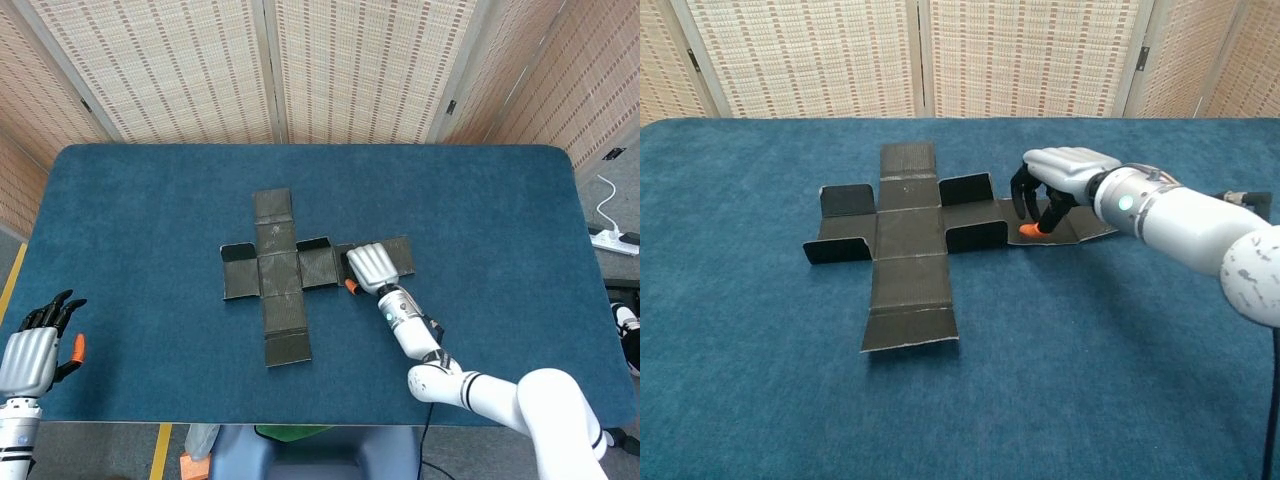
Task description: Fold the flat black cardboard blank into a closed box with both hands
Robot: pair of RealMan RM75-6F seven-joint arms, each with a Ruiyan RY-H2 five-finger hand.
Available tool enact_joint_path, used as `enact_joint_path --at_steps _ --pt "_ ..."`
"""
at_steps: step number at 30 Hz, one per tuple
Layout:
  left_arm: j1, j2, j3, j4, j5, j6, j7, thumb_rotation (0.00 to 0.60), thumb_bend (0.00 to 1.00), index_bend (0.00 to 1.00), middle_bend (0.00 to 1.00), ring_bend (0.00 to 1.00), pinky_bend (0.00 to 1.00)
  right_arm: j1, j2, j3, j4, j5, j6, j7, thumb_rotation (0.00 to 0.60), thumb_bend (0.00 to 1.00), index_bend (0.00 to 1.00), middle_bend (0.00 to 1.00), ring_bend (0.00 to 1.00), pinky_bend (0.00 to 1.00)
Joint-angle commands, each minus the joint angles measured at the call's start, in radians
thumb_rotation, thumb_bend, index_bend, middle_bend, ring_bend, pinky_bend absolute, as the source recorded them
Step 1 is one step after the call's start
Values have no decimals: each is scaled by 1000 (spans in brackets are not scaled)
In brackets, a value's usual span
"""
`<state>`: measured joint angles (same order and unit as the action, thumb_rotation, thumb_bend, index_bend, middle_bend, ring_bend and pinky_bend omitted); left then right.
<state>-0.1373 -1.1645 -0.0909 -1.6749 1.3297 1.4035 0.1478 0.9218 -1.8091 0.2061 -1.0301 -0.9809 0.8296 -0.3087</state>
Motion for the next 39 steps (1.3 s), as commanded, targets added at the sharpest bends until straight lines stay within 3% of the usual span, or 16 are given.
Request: enact_joint_path --at_steps 1,4,6,9,17,21,29,39 --pt "-2 -3 0 1 0 -3 0 600 565 253 191 197 187 -22 46 -11 -29 -14 -1 -6 600 284 440 423 860 1000" --pt "-4 -1 1 2 0 -6 1 600 566 253 191 197 187 -26 83 -4 -64 37 -27 -52 600 141 96 223 794 1000" --pt "-6 1 1 1 -4 -12 4 600 566 253 191 197 186 -10 109 5 -93 130 -79 -120 600 20 0 85 744 1000" --pt "-10 4 2 -4 -1 -17 8 600 565 253 189 194 185 42 135 22 -137 319 -140 -226 600 0 0 11 715 1000" --pt "-12 7 12 -8 7 -26 3 600 566 253 179 182 174 219 119 30 -170 778 -133 -431 600 42 0 25 712 1000" --pt "-11 8 13 -7 7 -26 1 600 566 252 175 177 170 252 116 26 -159 847 -142 -459 600 73 0 34 712 1000" --pt "-2 8 21 10 1 -29 -23 600 565 246 170 177 165 425 66 -1 -54 1157 -158 -626 600 80 0 38 712 1000" --pt "3 14 25 12 -11 -37 -32 600 565 236 161 167 160 466 5 -31 59 1226 -148 -739 600 85 0 49 712 1000"
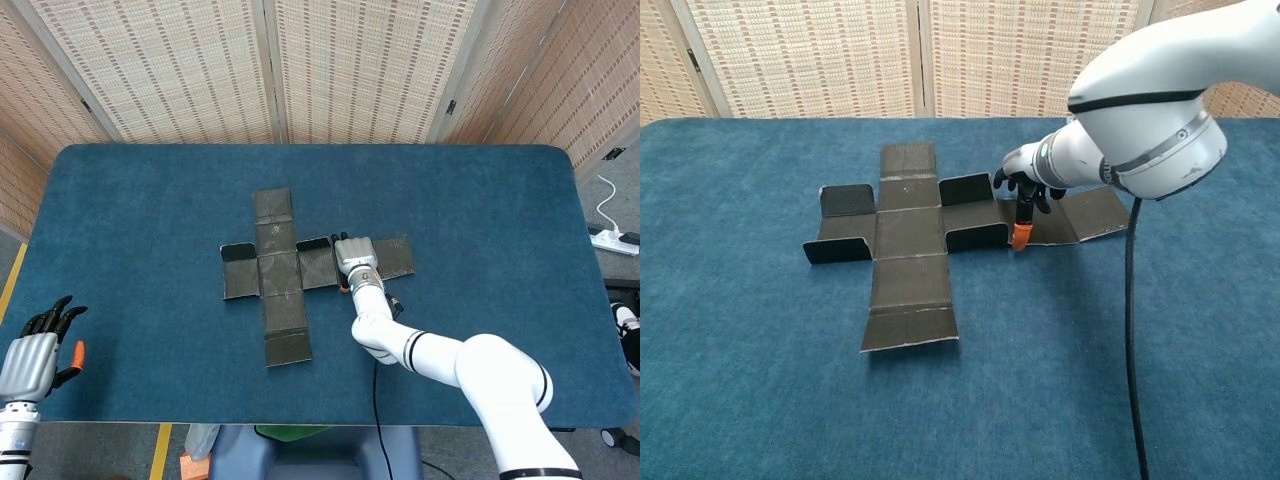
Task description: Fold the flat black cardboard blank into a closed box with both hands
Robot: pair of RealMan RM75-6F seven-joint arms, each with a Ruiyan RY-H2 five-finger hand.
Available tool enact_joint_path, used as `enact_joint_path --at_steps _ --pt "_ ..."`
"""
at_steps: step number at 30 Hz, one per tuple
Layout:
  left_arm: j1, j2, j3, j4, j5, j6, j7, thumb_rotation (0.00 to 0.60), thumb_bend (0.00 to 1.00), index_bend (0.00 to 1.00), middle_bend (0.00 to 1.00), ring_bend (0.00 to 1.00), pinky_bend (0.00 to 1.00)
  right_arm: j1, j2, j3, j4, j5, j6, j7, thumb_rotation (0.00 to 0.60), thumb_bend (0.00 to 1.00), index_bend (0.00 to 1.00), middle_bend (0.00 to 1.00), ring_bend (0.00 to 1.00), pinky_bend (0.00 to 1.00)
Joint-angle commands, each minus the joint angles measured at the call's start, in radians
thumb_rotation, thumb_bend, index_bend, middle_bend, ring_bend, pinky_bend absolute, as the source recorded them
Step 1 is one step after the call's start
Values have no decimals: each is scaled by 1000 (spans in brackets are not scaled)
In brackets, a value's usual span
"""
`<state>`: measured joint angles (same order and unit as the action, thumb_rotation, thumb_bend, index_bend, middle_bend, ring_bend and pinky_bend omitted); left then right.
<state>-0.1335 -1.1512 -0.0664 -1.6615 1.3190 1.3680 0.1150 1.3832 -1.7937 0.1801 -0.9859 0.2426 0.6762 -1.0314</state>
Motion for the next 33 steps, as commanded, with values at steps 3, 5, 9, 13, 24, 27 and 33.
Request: enact_joint_path --at_steps 3,5,9,13,24,27,33 --pt "-2 2 -1 -4 -2 -3 5 600 564 230 157 166 158 3 -20 -1 27 0 9 -33 600 86 0 53 712 1000" --pt "-3 1 0 -5 -4 -6 5 600 565 229 155 164 158 3 -27 -2 34 -6 15 -47 600 86 0 56 712 1000" --pt "-2 2 1 -5 -8 -9 6 600 566 227 152 160 156 -1 -45 -2 54 -18 26 -71 600 89 0 61 713 1000" --pt "-1 2 1 -4 -10 -11 1 600 566 226 149 158 156 -6 -61 7 70 -37 31 -84 600 113 0 72 717 1000" --pt "0 4 3 2 -13 -19 -15 600 566 221 144 149 155 -23 -108 30 105 -88 50 -123 600 166 21 107 726 1000" --pt "1 5 4 3 -13 -18 -19 600 566 220 141 145 154 -27 -113 40 109 -95 54 -134 600 206 102 138 733 1000" --pt "1 4 4 3 -9 -19 -21 600 565 216 137 140 154 -38 -117 58 106 -125 71 -140 600 263 280 237 750 1000"
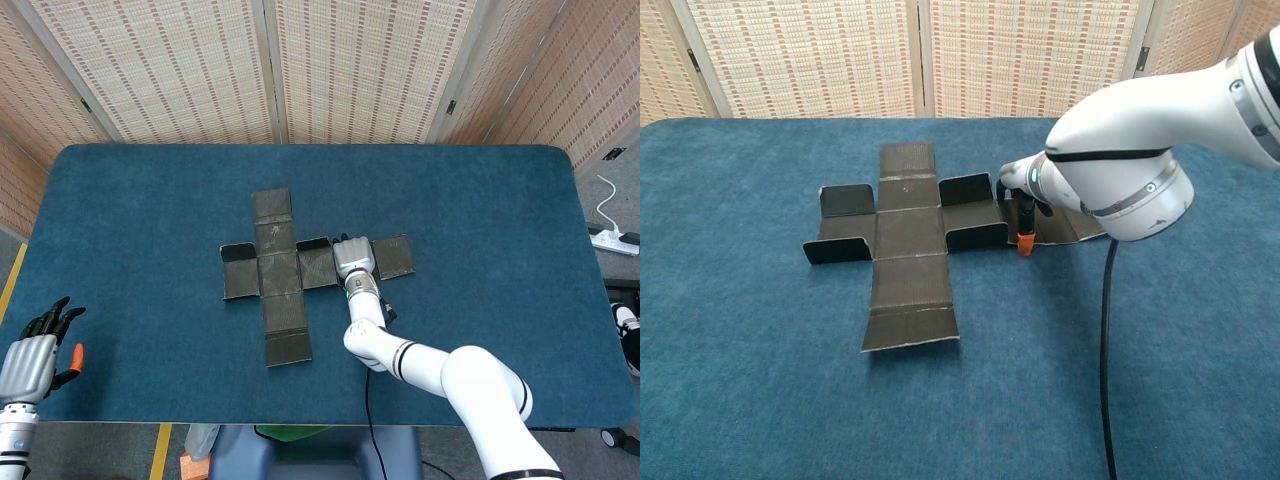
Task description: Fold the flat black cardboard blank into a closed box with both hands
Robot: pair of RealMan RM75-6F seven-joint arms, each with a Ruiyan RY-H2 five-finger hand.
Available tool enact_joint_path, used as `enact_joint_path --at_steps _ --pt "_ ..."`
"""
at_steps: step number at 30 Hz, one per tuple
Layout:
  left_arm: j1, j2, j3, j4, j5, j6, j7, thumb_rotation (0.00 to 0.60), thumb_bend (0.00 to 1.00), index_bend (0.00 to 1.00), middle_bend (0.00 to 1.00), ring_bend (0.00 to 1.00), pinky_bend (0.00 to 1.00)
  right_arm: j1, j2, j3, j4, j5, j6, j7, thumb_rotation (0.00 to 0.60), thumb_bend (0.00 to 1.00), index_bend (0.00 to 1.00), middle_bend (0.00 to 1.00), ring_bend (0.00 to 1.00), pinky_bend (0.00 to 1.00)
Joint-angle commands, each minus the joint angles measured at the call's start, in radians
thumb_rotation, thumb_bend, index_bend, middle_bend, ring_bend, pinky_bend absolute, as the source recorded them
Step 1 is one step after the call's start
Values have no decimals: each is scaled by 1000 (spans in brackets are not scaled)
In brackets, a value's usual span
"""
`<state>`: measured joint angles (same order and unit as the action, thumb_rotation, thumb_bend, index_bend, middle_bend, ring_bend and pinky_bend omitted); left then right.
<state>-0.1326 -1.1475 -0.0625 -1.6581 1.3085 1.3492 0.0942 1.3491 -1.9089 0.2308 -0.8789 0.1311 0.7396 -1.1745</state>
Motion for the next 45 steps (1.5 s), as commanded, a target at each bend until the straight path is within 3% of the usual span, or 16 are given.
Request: enact_joint_path --at_steps 1,4,12,15,20,22,27,33,45 --pt "0 1 0 -1 2 0 -1 600 565 215 136 138 154 -6 -3 11 -2 -24 11 7 600 273 312 255 752 1000" --pt "-1 2 -1 -2 4 0 -8 600 566 214 136 137 153 -17 6 30 -20 -58 22 32 600 313 392 310 761 1000" --pt "-44 -40 -43 60 22 -9 -42 600 566 224 146 169 179 -107 103 94 -205 -243 43 240 600 355 415 402 768 1000" --pt "-82 -78 -69 112 36 -21 -50 600 565 270 187 283 366 -159 137 109 -275 -322 28 346 600 368 423 435 768 1000" --pt "-179 -145 -113 227 47 -91 -32 600 569 313 278 577 744 -230 149 94 -335 -495 31 490 600 368 443 486 775 1000" --pt "-216 -176 -129 275 35 -124 -15 600 534 322 293 630 800 -249 134 79 -335 -573 55 530 600 368 448 497 779 1000" --pt "-313 -257 -162 391 -28 -241 37 600 344 319 294 670 827 -289 70 7 -281 -773 150 580 600 367 473 529 791 1000" --pt "-401 -364 -181 536 -96 -330 114 600 304 252 265 670 823 -310 11 -55 -212 -891 220 548 600 367 473 535 791 1000" --pt "-445 -500 -181 664 -184 -353 228 600 262 139 197 657 810 -343 -40 -39 -173 -977 291 494 600 364 473 557 798 1000"
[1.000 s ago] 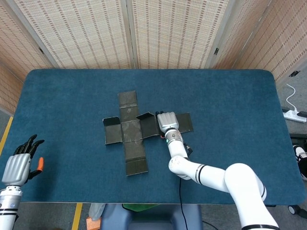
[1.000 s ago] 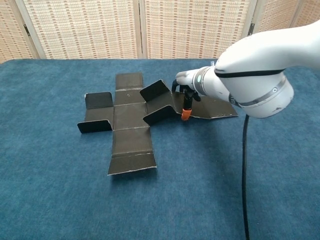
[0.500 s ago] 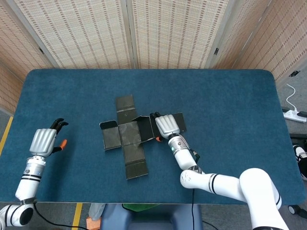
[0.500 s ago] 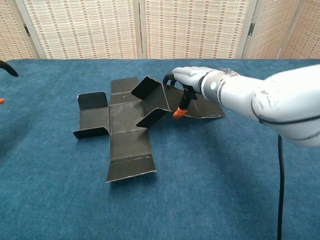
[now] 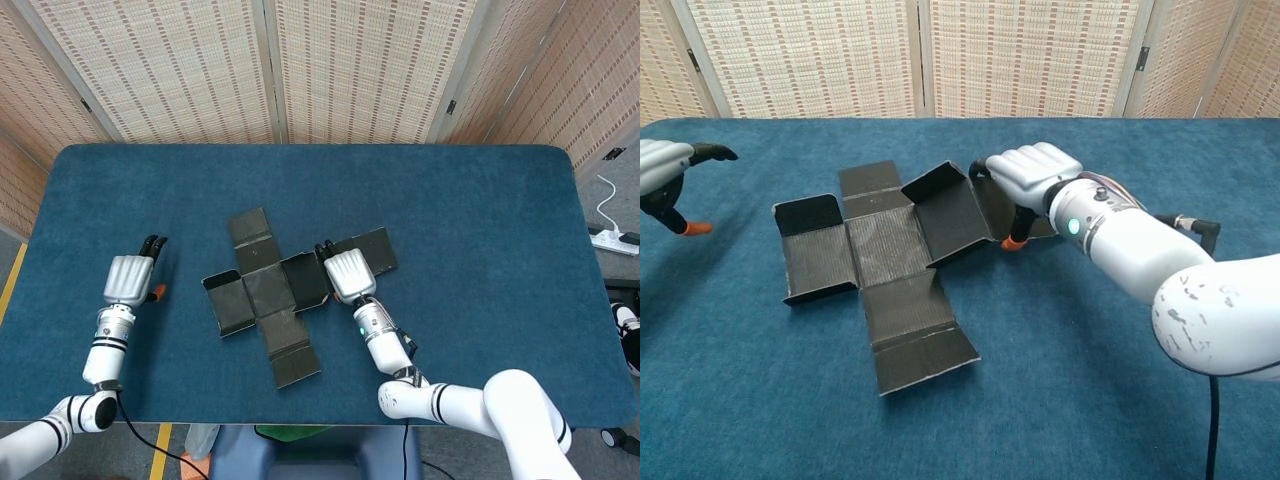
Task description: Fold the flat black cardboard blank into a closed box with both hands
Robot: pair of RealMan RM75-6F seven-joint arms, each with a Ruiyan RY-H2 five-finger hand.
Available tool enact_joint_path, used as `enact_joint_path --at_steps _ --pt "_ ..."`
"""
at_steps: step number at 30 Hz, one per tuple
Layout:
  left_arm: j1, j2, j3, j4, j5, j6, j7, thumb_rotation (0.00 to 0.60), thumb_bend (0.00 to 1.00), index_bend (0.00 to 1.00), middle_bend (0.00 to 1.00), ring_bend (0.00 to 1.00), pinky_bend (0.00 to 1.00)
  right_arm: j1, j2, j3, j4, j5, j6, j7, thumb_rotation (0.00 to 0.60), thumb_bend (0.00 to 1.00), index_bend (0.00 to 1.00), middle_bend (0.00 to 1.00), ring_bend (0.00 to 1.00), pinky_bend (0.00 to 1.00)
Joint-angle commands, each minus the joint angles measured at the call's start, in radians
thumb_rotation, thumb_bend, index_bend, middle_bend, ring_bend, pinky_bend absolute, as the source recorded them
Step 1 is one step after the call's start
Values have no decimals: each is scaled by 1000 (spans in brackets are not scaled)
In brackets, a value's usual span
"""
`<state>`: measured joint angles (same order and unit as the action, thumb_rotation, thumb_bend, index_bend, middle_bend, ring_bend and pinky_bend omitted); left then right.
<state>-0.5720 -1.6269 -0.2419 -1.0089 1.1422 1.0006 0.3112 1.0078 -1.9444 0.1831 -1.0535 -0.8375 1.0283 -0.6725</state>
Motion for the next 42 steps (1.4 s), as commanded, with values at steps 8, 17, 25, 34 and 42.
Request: enact_joint_path --at_steps 8,17,25,34,42 --pt "-36 -101 -19 79 -55 -13 24 600 256 122 185 651 807 1 -18 47 1 -26 11 -55 600 364 478 563 798 1000" --pt "-67 -174 -28 150 -70 -30 16 600 242 90 166 647 807 7 -33 73 6 -46 7 -88 600 364 480 568 799 1000" --pt "-70 -196 -62 87 -54 -52 -199 600 232 86 160 643 809 10 -52 93 30 -55 -8 -92 600 364 484 571 799 1000" --pt "-58 -205 -54 21 47 -8 -465 600 231 75 146 635 819 28 -40 122 38 -34 -74 -110 600 366 484 571 799 1000" --pt "-46 -131 -21 -90 127 1 -583 600 230 74 142 619 819 104 81 142 -43 45 -206 -227 600 368 484 571 799 1000"
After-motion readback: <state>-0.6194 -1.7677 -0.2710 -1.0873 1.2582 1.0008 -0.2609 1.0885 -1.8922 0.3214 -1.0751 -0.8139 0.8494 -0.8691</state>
